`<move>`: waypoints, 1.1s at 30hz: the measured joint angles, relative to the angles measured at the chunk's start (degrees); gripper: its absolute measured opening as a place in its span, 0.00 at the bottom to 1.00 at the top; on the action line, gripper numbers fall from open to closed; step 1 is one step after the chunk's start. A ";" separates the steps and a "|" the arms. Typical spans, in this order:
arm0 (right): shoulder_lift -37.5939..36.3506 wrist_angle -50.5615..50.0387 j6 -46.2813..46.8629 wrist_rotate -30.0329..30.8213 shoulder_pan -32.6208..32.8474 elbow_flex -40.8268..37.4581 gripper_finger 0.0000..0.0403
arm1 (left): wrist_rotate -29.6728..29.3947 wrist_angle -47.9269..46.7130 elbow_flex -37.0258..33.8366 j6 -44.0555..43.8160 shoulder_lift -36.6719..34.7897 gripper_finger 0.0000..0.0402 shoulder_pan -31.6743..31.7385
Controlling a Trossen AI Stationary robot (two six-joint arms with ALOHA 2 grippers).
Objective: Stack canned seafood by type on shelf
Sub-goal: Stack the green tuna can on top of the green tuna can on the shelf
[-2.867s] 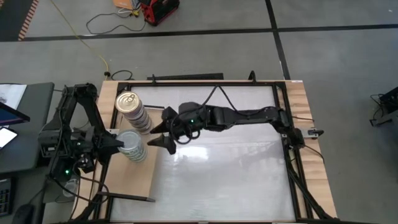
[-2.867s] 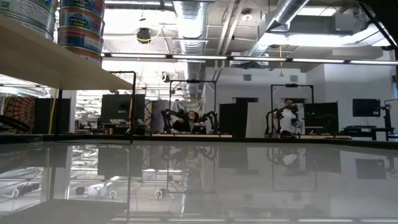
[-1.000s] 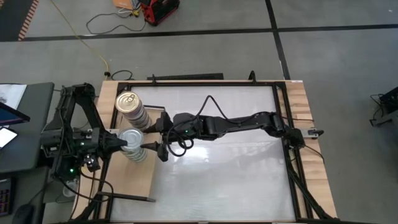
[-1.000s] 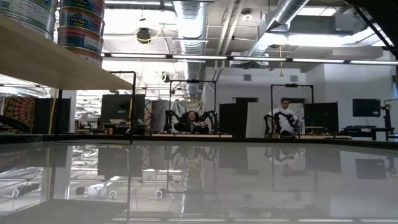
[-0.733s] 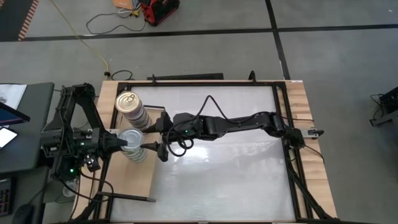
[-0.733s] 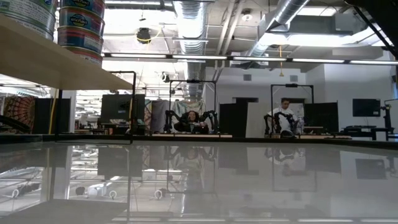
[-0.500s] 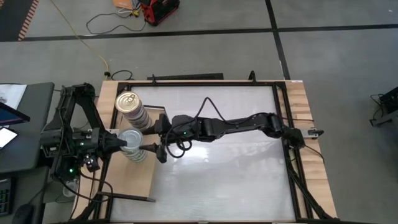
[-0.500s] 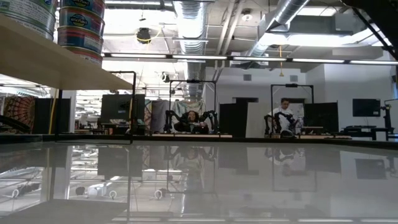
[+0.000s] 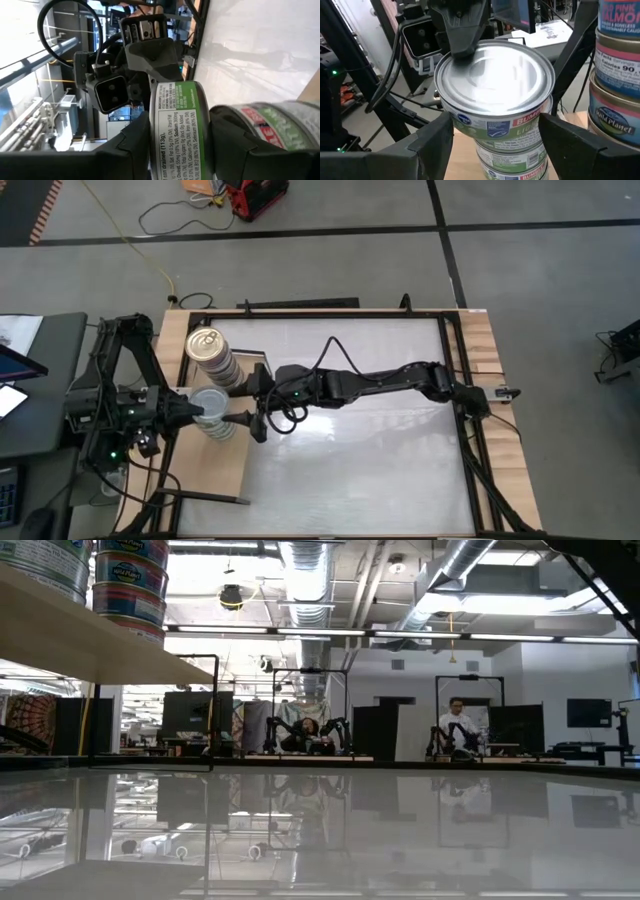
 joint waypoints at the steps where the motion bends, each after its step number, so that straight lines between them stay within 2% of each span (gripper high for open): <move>1: 0.00 0.09 0.18 0.00 0.00 0.00 0.77 | 0.02 0.68 0.00 -0.03 0.00 0.41 0.00; 13: 0.00 1.71 1.49 0.04 -0.11 0.00 0.77 | 0.46 4.01 0.00 1.71 0.00 0.58 0.00; 33: -0.02 2.10 2.87 0.04 -0.37 0.00 0.77 | -1.60 10.50 0.00 6.22 0.00 0.59 -1.88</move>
